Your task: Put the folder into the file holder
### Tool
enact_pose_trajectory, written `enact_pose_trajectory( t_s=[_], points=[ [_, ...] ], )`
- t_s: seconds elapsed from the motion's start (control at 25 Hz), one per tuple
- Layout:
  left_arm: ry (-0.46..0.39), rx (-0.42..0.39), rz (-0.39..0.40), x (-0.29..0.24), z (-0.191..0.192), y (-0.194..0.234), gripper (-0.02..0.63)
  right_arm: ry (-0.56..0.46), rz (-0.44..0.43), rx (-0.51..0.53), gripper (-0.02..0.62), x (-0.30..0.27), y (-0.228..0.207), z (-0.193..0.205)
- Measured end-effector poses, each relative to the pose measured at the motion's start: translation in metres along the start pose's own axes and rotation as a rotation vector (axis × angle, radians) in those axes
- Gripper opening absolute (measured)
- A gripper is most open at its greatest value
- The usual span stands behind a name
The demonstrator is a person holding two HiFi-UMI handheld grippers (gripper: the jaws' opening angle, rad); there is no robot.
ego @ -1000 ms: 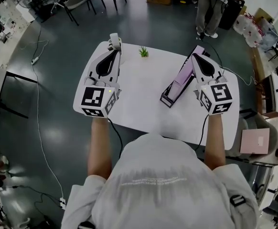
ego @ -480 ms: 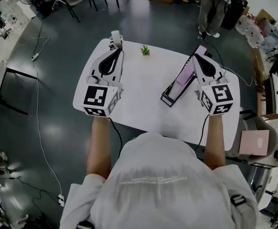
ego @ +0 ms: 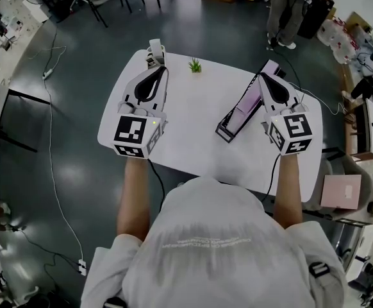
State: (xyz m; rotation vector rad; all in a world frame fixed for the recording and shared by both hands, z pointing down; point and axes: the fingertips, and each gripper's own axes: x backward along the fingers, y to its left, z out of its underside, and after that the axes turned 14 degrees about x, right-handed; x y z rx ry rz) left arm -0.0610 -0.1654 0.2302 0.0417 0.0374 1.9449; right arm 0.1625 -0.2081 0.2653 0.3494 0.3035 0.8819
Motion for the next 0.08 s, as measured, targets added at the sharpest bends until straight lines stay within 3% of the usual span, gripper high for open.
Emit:
enact_pose_trajectory(
  t_s=[0.08],
  points=[
    [0.004,0.0,0.001,-0.0002,0.0013,-0.0009,0.015,0.002,-0.001,-0.003,0.025,0.0001,0.0,0.0013]
  ],
)
